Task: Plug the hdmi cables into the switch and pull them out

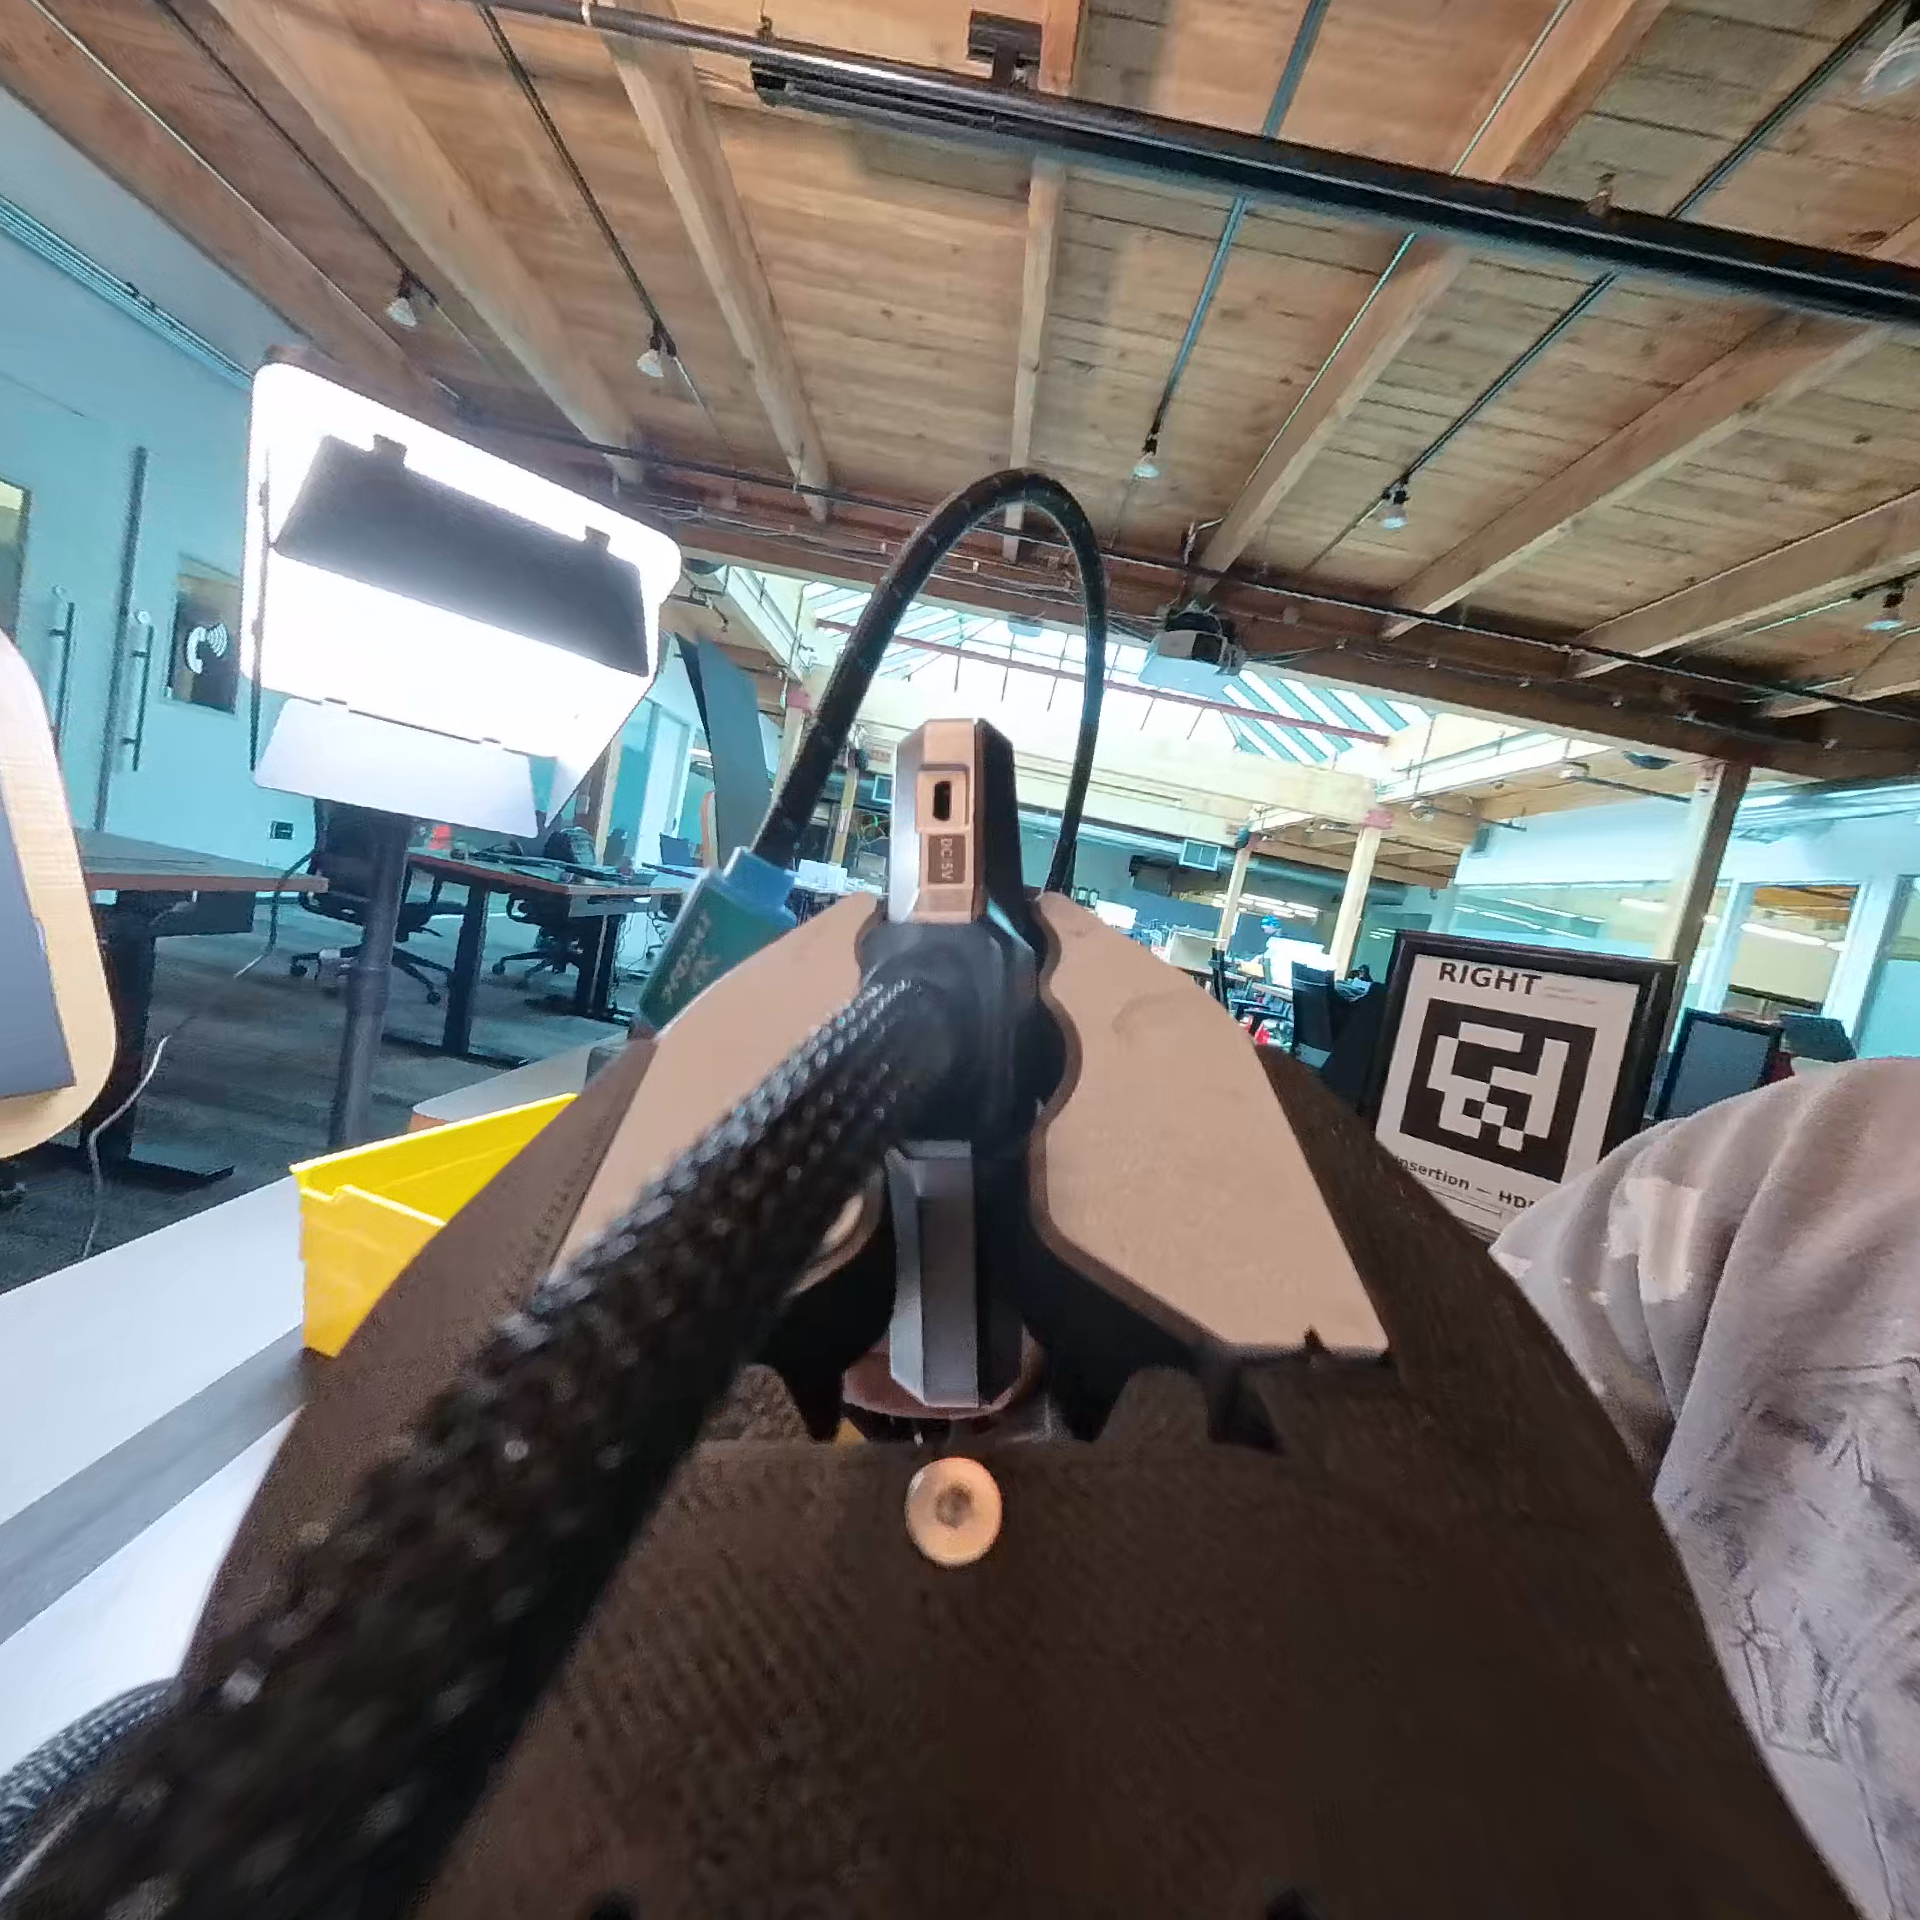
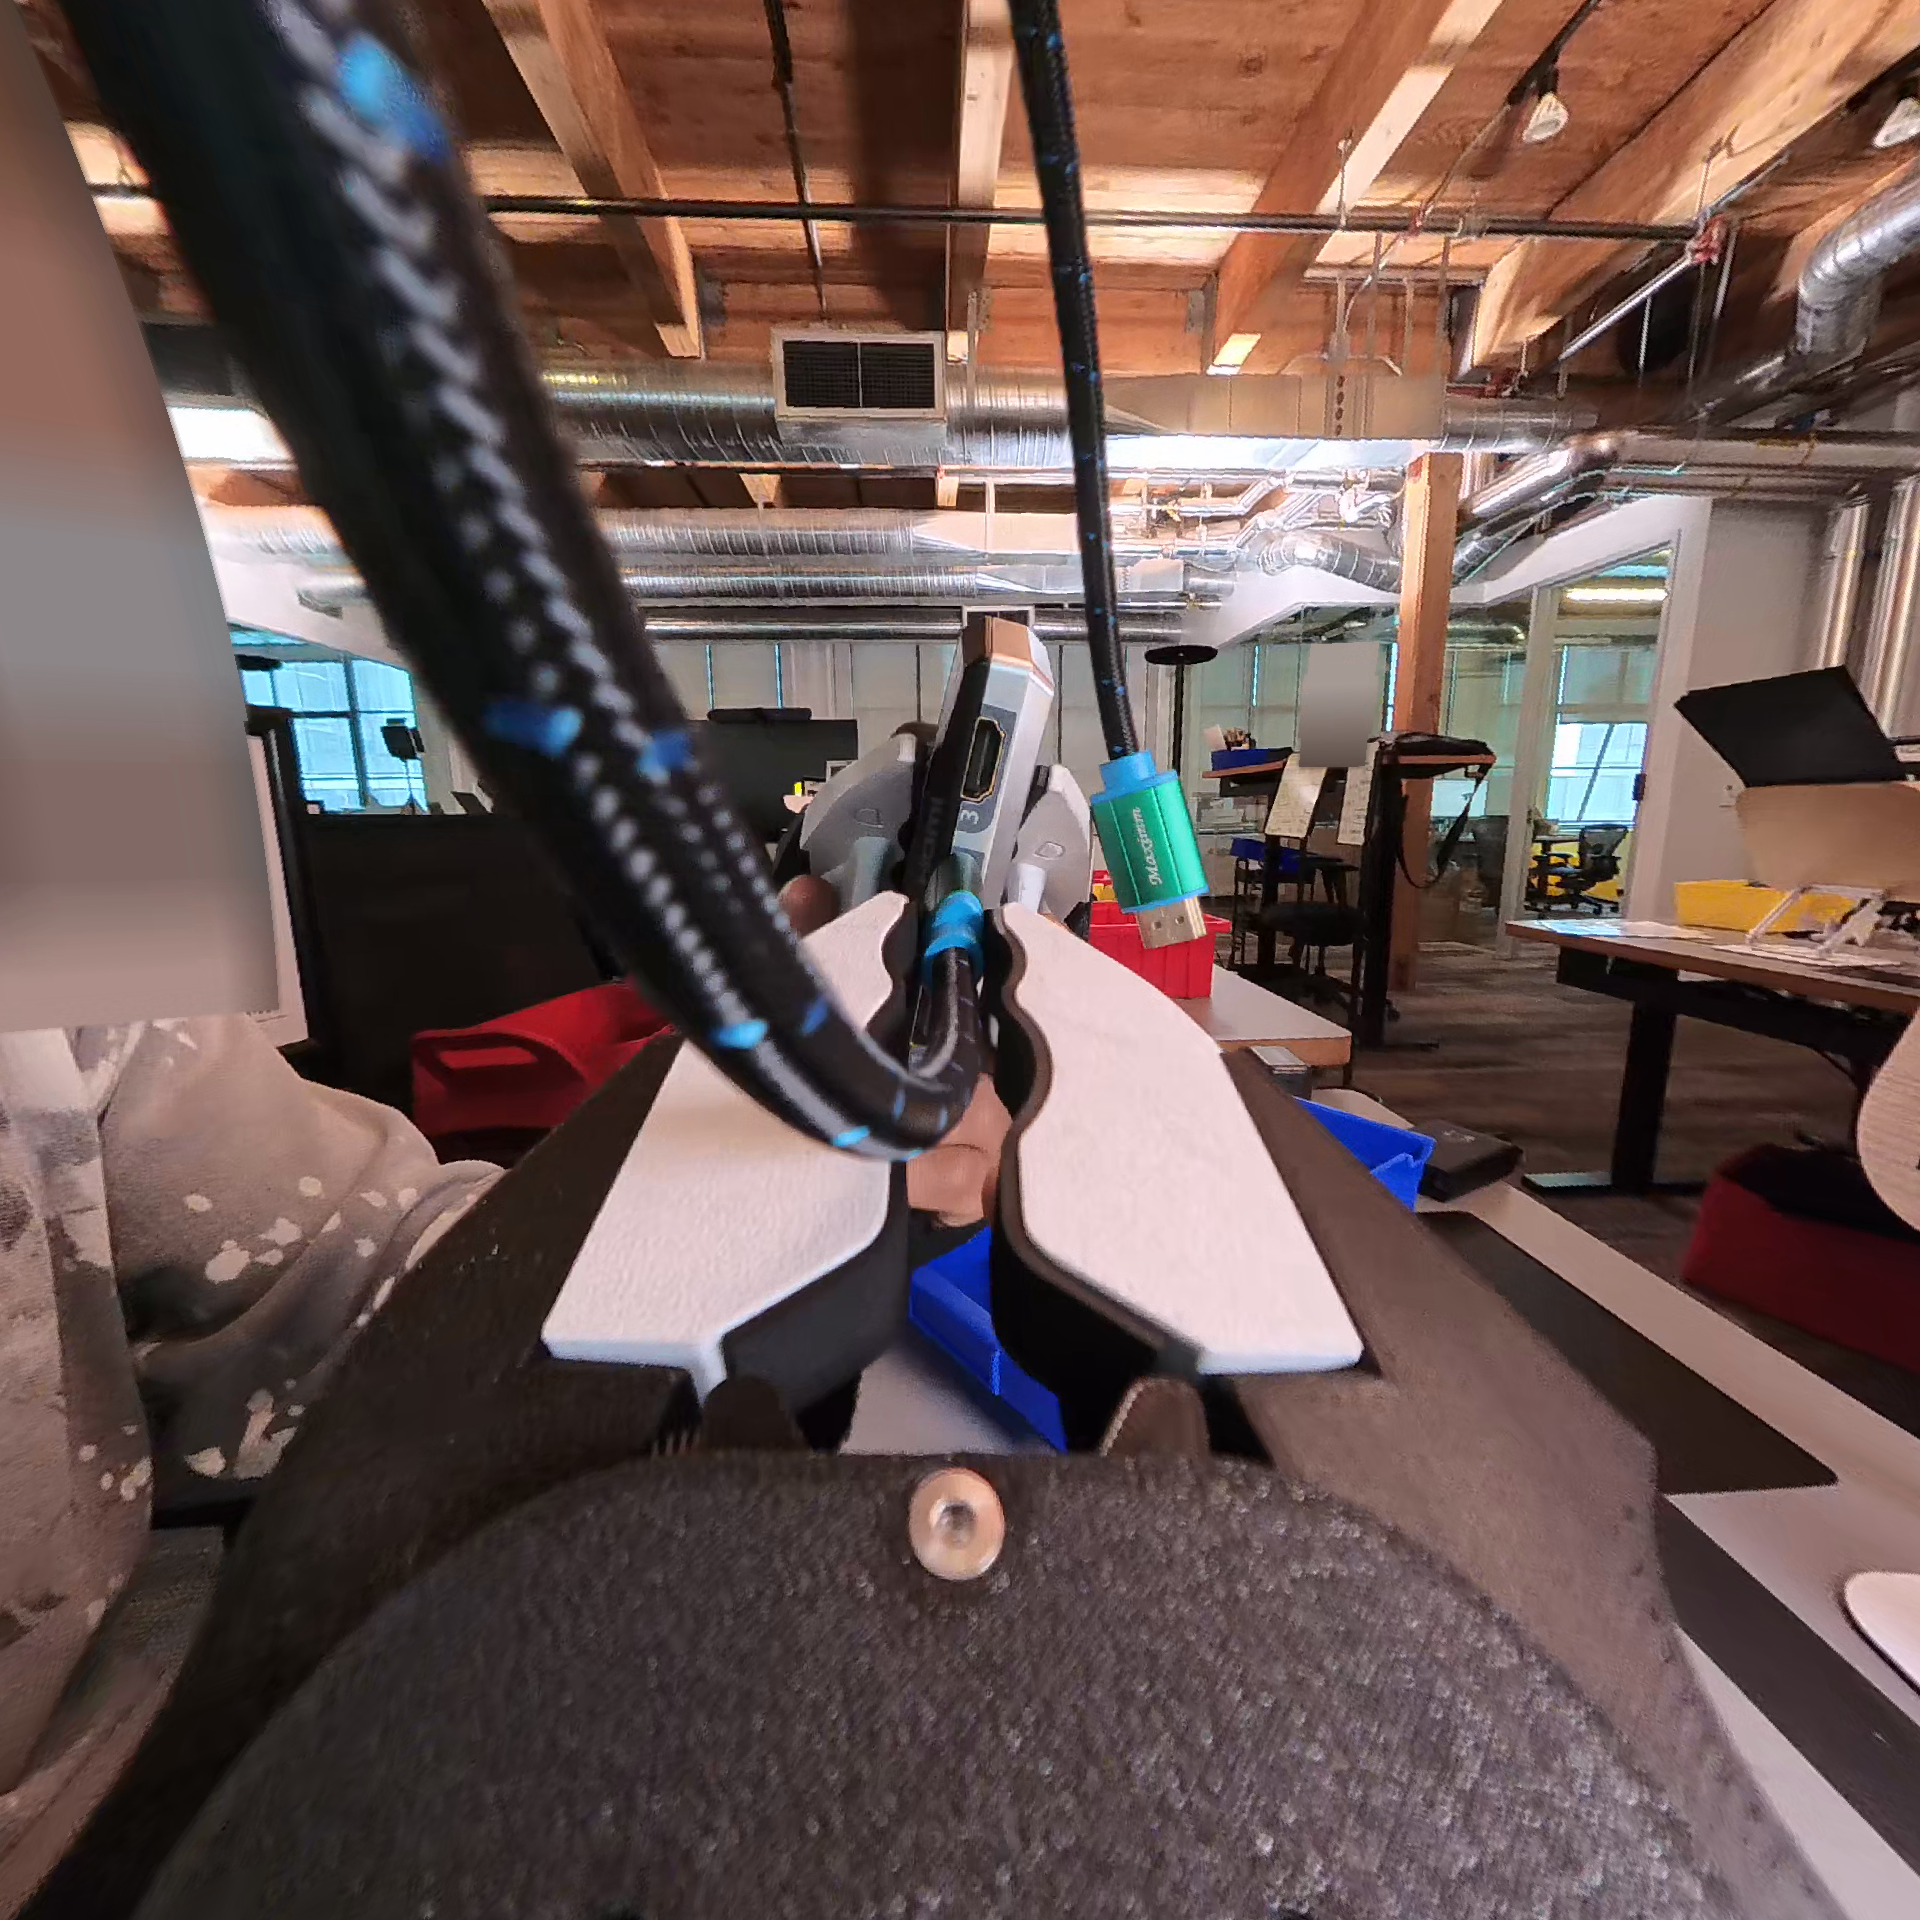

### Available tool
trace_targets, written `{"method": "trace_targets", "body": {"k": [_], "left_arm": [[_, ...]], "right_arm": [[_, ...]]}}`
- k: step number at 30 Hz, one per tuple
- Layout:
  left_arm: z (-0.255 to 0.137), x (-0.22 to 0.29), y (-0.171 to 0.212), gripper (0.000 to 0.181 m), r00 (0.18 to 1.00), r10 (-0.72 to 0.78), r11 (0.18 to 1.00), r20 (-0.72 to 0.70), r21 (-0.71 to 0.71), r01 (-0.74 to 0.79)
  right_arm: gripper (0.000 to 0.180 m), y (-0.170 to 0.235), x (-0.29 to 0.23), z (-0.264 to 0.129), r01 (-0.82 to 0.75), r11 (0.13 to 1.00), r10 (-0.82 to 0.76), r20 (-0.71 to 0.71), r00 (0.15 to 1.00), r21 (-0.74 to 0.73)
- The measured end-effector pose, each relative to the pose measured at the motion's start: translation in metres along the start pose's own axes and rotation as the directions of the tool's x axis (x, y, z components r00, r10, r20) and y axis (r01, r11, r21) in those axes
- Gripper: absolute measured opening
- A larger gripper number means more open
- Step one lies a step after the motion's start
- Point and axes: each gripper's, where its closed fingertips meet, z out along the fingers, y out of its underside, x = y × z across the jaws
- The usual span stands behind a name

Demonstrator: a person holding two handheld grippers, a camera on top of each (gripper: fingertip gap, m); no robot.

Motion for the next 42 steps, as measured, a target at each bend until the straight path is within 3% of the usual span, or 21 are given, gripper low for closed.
{"method": "trace_targets", "body": {"k": [14, 15, 17, 20, 26, 29, 31, 32, 36, 42], "left_arm": [[0.002, 0.005, 0.0, 0.024, 1.0, 0.02, 0.999, -0.006, 0.033, -0.02], [-0.001, 0.006, -0.007, 0.024, 1.0, 0.021, 0.997, -0.008, 0.074, -0.02], [-0.035, 0.003, -0.061, 0.023, 0.998, -0.048, 0.954, -0.039, 0.293, 0.057], [-0.043, 0.012, -0.066, 0.025, 0.977, 0.201, 0.974, 0.073, 0.09, -0.207], [-0.027, 0.02, -0.059, 0.024, 0.979, 0.184, 0.982, 0.084, 0.026, -0.186], [-0.034, 0.016, -0.066, 0.15, 0.984, 0.147, 0.988, 0.098, 0.03, -0.15], [-0.039, 0.017, -0.073, 0.153, 0.979, 0.168, 0.984, 0.111, 0.035, -0.173], [-0.041, 0.018, -0.076, 0.165, 0.976, 0.183, 0.982, 0.118, 0.029, -0.188], [-0.044, 0.02, -0.08, 0.023, 0.965, 0.222, 0.975, 0.143, 0.0, -0.224], [-0.04, 0.024, -0.076, 0.025, 0.95, 0.271, 0.962, 0.154, -0.063, -0.264]], "right_arm": [[0.01, -0.015, -0.001, -0.002, 0.006, 0.996, -0.005, -0.012, 1.0, 0.091], [0.011, -0.028, 0.003, -0.011, -0.013, 0.985, 0.017, -0.025, 1.0, 0.17], [0.01, -0.059, 0.022, -0.048, -0.026, 0.954, 0.05, -0.071, 0.996, 0.299], [0.01, -0.055, 0.019, -0.049, 0.106, 0.985, -0.087, -0.137, 0.987, 0.138], [0.01, -0.044, 0.039, -0.049, 0.037, 0.999, -0.029, -0.208, 0.978, 0.032], [0.01, -0.047, 0.043, -0.054, 0.041, 0.998, -0.054, -0.26, 0.964, -0.055], [0.01, -0.053, 0.047, -0.062, 0.057, 0.992, -0.088, -0.31, 0.946, -0.11], [0.01, -0.056, 0.05, -0.066, 0.047, 0.991, -0.088, -0.333, 0.939, -0.129], [0.01, -0.064, 0.062, -0.095, -0.009, 0.969, -0.103, -0.433, 0.896, -0.249], [0.01, -0.065, 0.082, -0.17, -0.241, 0.869, -0.082, -0.607, 0.791, -0.431]]}}
